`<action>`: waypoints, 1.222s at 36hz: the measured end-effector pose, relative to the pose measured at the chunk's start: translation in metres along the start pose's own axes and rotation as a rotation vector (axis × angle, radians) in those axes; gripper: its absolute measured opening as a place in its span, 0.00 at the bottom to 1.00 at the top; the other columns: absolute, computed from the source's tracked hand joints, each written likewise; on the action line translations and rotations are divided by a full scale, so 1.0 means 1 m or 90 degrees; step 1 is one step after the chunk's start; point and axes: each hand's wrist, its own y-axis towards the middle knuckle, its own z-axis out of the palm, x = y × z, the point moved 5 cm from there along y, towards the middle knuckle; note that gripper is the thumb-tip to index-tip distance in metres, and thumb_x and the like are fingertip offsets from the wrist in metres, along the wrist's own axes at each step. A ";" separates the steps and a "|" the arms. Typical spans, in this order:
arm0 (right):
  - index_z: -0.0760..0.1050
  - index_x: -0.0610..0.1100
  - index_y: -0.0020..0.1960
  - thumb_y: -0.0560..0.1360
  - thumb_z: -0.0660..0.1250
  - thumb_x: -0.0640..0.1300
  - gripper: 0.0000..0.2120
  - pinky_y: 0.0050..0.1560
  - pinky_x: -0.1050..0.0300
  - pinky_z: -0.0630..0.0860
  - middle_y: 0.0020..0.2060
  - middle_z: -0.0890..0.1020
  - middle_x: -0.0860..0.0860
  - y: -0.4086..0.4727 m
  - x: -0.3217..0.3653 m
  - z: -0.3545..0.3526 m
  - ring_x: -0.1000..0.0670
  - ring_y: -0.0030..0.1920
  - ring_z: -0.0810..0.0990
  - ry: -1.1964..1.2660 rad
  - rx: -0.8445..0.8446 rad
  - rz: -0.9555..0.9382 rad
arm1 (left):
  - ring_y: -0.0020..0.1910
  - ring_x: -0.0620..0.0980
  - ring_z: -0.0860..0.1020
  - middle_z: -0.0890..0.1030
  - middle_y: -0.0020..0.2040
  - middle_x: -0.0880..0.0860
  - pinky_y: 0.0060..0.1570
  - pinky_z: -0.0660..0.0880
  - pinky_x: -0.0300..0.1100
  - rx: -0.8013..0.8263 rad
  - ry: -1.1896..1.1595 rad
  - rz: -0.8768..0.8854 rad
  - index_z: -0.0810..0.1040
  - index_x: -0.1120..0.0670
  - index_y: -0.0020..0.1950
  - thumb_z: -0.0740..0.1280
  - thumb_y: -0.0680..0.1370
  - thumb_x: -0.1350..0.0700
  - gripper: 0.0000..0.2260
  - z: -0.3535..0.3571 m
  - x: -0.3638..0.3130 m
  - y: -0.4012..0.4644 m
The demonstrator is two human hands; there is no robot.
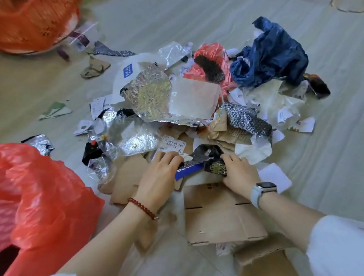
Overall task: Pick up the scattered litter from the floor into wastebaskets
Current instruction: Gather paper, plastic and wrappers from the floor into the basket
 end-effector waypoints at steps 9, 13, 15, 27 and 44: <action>0.69 0.52 0.60 0.70 0.67 0.59 0.22 0.49 0.48 0.76 0.52 0.77 0.50 -0.029 0.026 -0.085 0.47 0.50 0.77 0.329 -0.075 -0.105 | 0.62 0.52 0.66 0.72 0.64 0.52 0.56 0.69 0.42 -0.111 -0.108 -0.128 0.70 0.56 0.66 0.58 0.78 0.67 0.17 -0.061 0.004 0.009; 0.69 0.53 0.56 0.72 0.68 0.47 0.15 0.40 0.54 0.76 0.43 0.77 0.51 -0.043 0.059 -0.137 0.51 0.37 0.76 0.543 -0.082 -0.121 | 0.60 0.54 0.70 0.74 0.61 0.55 0.58 0.68 0.44 -0.188 -0.126 -0.140 0.72 0.57 0.64 0.58 0.79 0.64 0.15 -0.112 0.014 0.003; 0.68 0.51 0.56 0.73 0.67 0.44 0.13 0.38 0.58 0.74 0.42 0.76 0.53 -0.046 0.084 -0.161 0.51 0.39 0.76 0.607 -0.104 -0.139 | 0.58 0.55 0.72 0.75 0.59 0.56 0.54 0.71 0.45 -0.226 -0.143 -0.144 0.74 0.58 0.63 0.59 0.78 0.64 0.14 -0.139 0.024 -0.006; 0.72 0.52 0.44 0.76 0.63 0.38 0.09 0.32 0.68 0.72 0.37 0.76 0.55 -0.094 0.276 -0.230 0.58 0.35 0.75 0.829 -0.027 -0.325 | 0.50 0.55 0.75 0.77 0.52 0.61 0.47 0.61 0.30 -0.471 -0.097 -0.276 0.75 0.64 0.58 0.60 0.77 0.69 0.11 -0.269 0.117 -0.152; 0.52 0.53 0.75 0.71 0.68 0.59 0.40 0.73 0.49 0.58 0.75 0.52 0.49 -0.130 0.386 -0.120 0.48 0.75 0.52 0.105 0.036 -0.560 | 0.75 0.54 0.49 0.52 0.76 0.51 0.71 0.50 0.62 0.111 0.047 -0.482 0.57 0.49 0.74 0.64 0.75 0.44 0.30 -0.193 0.190 -0.264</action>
